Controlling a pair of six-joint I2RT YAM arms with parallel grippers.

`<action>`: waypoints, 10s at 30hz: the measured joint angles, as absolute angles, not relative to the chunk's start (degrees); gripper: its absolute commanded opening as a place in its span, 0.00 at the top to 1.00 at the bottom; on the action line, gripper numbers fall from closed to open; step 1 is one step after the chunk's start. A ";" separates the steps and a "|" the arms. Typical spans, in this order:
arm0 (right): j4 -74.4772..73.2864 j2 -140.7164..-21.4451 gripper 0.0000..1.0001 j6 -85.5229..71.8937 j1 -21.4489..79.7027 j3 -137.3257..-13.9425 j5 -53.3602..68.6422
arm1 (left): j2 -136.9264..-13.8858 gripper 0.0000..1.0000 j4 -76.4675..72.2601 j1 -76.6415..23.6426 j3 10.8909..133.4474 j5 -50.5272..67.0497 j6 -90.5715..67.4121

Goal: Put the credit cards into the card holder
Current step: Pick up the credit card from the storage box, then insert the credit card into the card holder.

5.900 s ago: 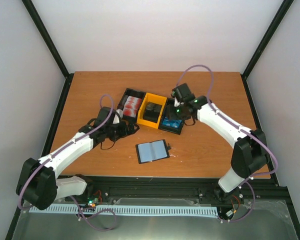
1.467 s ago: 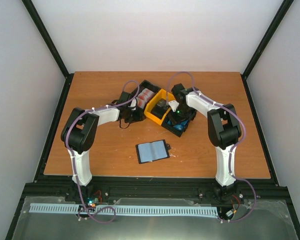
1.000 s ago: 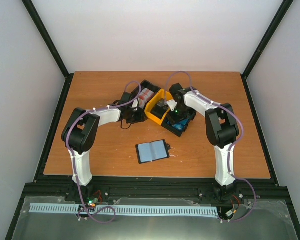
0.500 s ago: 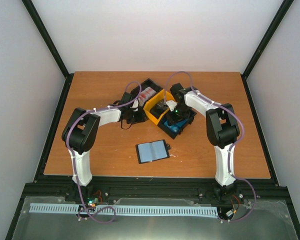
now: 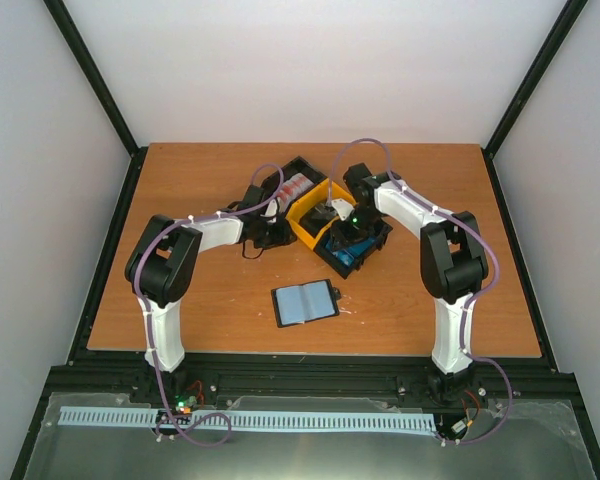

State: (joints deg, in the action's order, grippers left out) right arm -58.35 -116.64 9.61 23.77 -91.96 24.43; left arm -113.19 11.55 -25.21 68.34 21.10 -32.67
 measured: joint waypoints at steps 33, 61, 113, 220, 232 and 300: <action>-60.66 -116.44 0.57 11.14 23.66 -88.55 30.37 | -113.21 0.59 11.55 -25.26 68.36 21.08 -32.64; -59.05 -113.34 0.97 7.84 23.97 -90.54 19.53 | -112.68 0.54 11.44 -25.26 67.99 21.10 -32.64; -23.07 -88.47 0.94 -56.64 14.39 -69.91 48.31 | -107.98 0.42 -0.25 -25.61 77.23 57.49 -57.56; 19.16 -85.45 0.97 -78.96 13.28 -64.99 60.10 | -100.40 0.91 -22.83 -25.23 79.20 64.05 -82.83; 20.73 -84.99 0.97 -84.14 10.41 -64.75 59.40 | -99.04 0.91 -22.57 -24.77 77.25 62.85 -82.56; -35.20 -87.57 0.97 -27.18 38.96 -52.56 11.86 | -81.71 0.99 -19.66 -49.04 23.81 7.14 -74.24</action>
